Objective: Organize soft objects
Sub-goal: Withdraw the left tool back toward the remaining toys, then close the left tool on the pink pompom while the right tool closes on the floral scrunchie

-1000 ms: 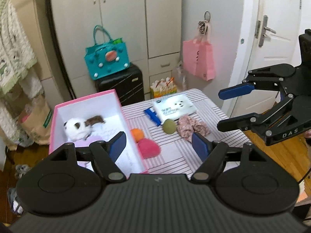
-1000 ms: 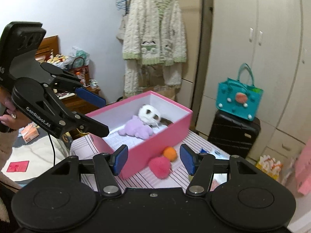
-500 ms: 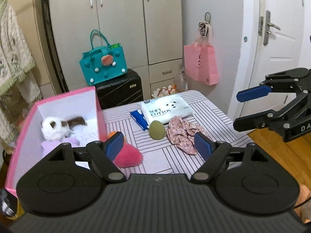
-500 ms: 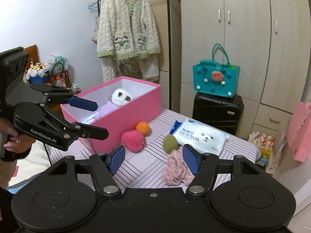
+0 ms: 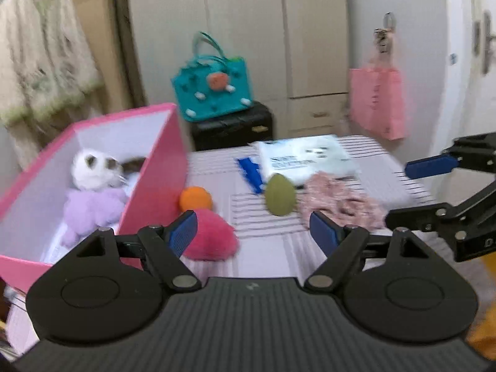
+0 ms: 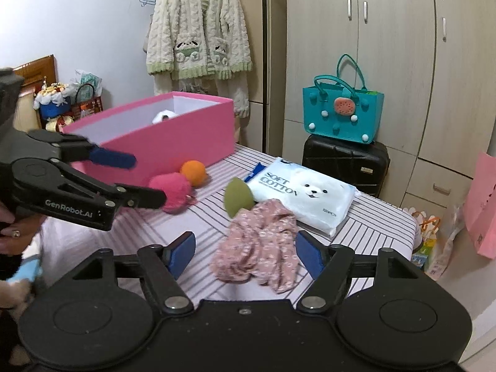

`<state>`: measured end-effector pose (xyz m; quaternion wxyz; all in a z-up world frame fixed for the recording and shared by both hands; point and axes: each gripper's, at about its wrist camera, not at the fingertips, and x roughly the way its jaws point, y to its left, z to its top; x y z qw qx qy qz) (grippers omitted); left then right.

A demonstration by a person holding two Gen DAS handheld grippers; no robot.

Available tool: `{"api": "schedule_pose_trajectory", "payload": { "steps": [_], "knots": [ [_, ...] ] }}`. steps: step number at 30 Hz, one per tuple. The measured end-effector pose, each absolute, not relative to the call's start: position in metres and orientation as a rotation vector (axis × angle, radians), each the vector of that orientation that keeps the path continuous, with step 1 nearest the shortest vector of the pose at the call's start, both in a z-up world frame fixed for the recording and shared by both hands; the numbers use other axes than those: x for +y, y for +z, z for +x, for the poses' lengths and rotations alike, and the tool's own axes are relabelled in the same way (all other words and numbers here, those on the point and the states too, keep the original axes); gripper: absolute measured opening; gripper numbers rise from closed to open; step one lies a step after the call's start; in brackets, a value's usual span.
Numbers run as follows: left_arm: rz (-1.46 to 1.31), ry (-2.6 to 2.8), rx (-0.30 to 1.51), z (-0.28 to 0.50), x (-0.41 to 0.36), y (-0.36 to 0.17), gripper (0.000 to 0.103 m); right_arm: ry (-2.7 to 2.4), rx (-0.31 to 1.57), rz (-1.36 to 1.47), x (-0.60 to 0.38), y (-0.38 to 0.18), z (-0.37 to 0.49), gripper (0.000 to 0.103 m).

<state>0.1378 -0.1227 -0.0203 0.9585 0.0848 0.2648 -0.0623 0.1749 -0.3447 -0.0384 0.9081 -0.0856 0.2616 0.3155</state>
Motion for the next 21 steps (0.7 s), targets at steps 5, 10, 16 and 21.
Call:
{"api": "schedule_pose_trajectory", "payload": {
  "steps": [5,10,16,21],
  "knots": [
    [0.216,-0.069,0.542,0.148,-0.137,-0.031,0.079,0.677,0.553,-0.197,-0.345,-0.059,0.189,0.078],
    [0.302,-0.010,0.546,0.160,-0.157,-0.040,0.079,0.689,0.551,-0.221,-0.349,-0.069,0.192,0.079],
    [0.363,0.139,0.626,0.188,-0.172,-0.053,0.079,0.734,0.549,-0.242,-0.354,-0.073,0.191,0.080],
    [0.313,0.151,0.703,0.204,-0.165,-0.057,0.079,0.765,0.552,-0.244,-0.355,-0.078,0.192,0.081]
  ]
}}
